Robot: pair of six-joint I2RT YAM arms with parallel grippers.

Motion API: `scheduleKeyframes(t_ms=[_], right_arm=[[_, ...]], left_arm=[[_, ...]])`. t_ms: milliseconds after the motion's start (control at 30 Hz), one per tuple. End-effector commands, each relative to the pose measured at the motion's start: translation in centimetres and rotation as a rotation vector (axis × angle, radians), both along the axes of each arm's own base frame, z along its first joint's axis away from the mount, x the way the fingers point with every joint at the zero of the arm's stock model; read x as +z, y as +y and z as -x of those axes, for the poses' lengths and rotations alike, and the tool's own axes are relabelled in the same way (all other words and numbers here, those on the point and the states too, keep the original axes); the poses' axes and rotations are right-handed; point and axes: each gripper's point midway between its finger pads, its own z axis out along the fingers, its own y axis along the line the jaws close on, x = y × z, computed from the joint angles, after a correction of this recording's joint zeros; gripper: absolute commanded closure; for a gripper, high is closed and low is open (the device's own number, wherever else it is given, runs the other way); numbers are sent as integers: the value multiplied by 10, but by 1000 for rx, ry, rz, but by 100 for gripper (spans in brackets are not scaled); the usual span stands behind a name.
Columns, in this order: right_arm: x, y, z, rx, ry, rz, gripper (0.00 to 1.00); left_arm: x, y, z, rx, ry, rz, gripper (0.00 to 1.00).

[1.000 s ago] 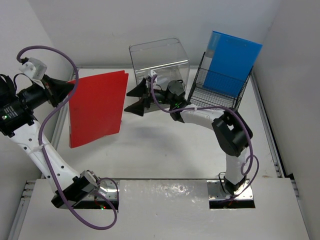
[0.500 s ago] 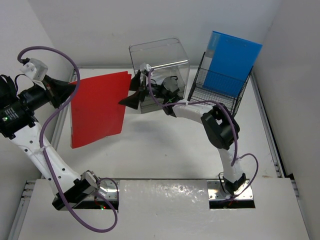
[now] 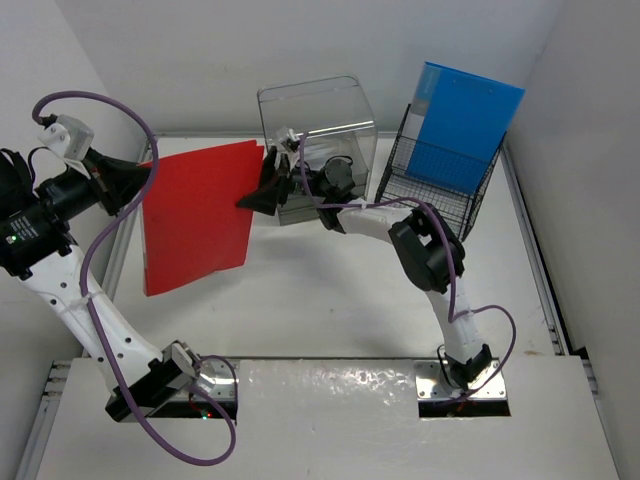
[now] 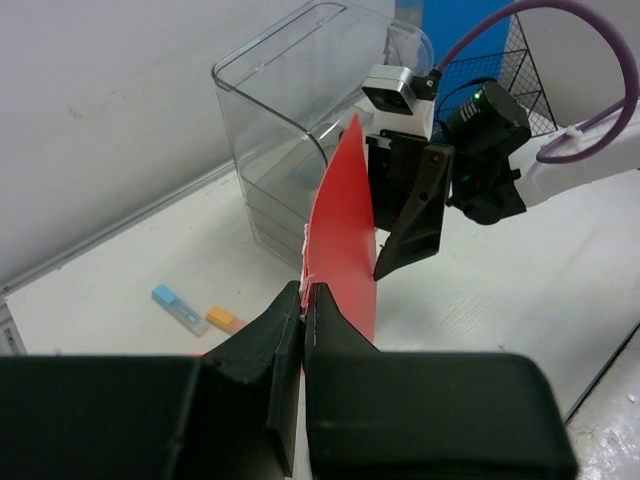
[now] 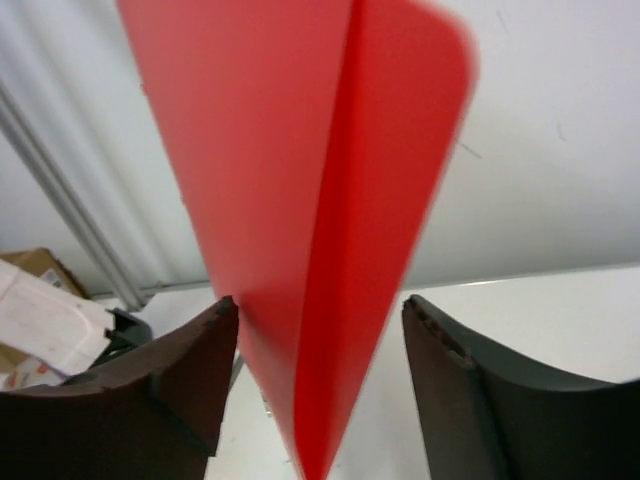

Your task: Organize the desk

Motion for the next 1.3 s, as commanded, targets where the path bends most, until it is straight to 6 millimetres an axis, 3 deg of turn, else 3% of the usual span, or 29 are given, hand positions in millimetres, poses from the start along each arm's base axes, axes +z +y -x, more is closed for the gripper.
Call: scheduleKeyframes(t_ms=[0, 167, 400, 433, 500, 667, 733, 833, 867, 1000, 1133, 1267], right_arm=[[48, -11, 35, 101, -176, -150, 38], [56, -11, 71, 222, -236, -166, 36], [68, -12, 95, 269, -258, -201, 72], [69, -13, 94, 261, -262, -204, 86], [70, -16, 93, 224, -261, -209, 100], [66, -20, 90, 140, -261, -160, 100], [65, -20, 84, 74, -303, -152, 100], [59, -21, 74, -11, -322, -84, 100], [47, -20, 68, -34, -320, -36, 100], [54, -30, 60, -78, -315, -4, 100], [60, -48, 47, -116, -322, 14, 100], [50, -74, 35, -179, -321, 43, 100]], left_arm=[[8, -10, 3, -75, -46, 17, 100], [1, -3, -6, -83, -41, 34, 100], [-14, 12, -20, -31, -20, 34, 100], [-14, 17, -26, -8, -15, 39, 100], [-22, 24, -34, 20, 5, 58, 100], [-35, 36, -48, 102, 34, 49, 99], [-37, 43, -53, 146, 38, 34, 90], [-41, 53, -58, 206, 45, 12, 65], [-43, 56, -60, 223, 46, 5, 50], [-45, 68, -66, 278, 56, -13, 26], [-46, 85, -75, 355, 81, -13, 22], [-57, 104, -87, 423, 138, 4, 21]])
